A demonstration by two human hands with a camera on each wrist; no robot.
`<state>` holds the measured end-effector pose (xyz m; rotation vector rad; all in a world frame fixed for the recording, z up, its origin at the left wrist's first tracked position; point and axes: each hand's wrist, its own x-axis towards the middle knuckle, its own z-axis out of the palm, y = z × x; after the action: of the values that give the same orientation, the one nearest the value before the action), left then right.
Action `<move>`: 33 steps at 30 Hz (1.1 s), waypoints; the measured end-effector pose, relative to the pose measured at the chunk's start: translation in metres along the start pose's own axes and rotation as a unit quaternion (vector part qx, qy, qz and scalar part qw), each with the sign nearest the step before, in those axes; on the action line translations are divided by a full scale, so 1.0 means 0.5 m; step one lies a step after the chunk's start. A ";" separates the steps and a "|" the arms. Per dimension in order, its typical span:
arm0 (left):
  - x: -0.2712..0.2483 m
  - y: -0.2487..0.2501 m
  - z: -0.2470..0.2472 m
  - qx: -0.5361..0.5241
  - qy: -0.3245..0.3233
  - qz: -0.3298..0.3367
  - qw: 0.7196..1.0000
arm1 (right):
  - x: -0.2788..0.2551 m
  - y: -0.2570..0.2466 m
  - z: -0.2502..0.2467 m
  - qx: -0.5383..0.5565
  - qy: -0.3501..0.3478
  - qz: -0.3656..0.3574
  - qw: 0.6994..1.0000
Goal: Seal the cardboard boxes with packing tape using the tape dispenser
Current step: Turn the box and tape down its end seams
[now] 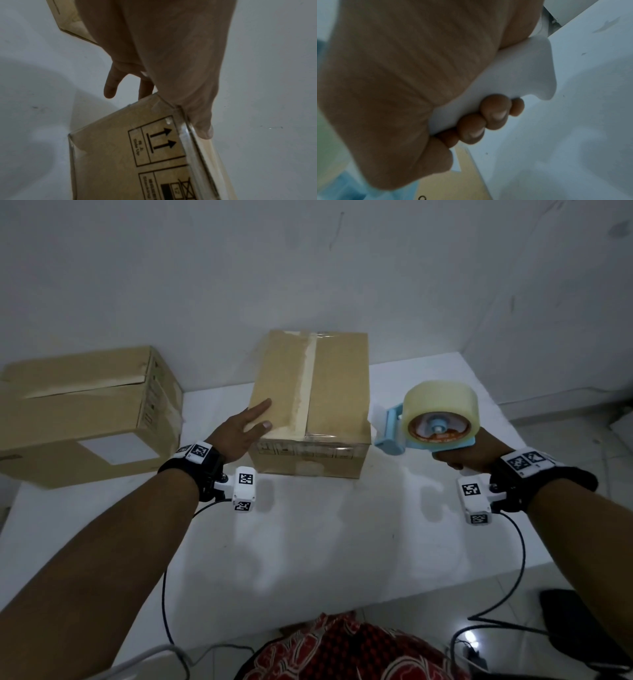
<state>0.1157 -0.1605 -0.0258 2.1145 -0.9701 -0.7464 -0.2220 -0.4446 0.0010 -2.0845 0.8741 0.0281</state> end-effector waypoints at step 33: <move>0.001 -0.001 0.005 -0.021 -0.016 -0.011 1.000 | 0.062 0.022 0.149 0.261 0.133 0.070 0.954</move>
<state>0.1145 -0.1612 -0.0277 2.0852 -0.9414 -0.8063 -0.1843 -0.4131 -0.0643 -1.5473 1.0567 -0.3789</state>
